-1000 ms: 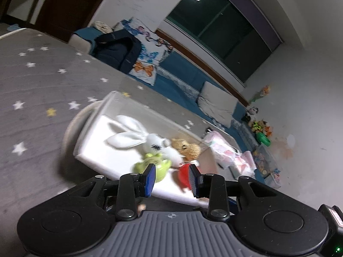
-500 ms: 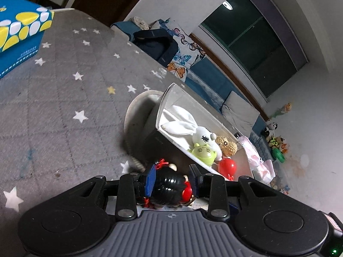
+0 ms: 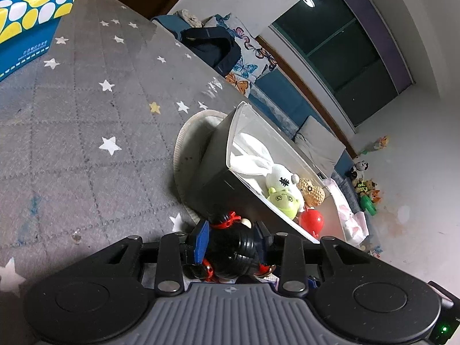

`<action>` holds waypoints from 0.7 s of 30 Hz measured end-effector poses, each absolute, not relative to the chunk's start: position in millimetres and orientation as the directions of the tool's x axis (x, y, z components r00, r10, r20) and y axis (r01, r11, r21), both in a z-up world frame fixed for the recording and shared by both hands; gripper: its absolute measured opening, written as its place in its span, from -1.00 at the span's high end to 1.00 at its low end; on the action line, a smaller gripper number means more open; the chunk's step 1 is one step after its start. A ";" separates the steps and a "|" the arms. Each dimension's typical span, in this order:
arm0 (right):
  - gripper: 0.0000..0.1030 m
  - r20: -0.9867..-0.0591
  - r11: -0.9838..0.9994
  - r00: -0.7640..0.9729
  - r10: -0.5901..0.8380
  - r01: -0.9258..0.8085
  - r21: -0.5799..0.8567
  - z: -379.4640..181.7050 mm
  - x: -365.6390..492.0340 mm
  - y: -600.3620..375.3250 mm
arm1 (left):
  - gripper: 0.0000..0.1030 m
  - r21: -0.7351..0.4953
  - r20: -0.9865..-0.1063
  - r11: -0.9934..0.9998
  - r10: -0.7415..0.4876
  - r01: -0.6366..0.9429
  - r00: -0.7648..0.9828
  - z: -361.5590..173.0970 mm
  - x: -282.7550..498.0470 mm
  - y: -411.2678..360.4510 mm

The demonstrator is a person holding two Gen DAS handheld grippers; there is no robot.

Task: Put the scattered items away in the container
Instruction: 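Move the right gripper to the black-haired doll and close around it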

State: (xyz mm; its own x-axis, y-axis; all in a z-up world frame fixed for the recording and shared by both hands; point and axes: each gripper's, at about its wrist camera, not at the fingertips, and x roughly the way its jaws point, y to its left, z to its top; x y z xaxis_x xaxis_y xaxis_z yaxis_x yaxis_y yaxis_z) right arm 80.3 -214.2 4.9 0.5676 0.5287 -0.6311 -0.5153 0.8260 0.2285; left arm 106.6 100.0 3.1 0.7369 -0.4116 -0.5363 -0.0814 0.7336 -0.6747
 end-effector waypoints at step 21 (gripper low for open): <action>-0.64 -0.657 0.854 0.588 0.473 -0.489 0.178 3.2 86.1 -194.8 | 0.24 -0.710 -0.527 0.703 -0.487 -0.046 0.697 -12.0 123.0 105.2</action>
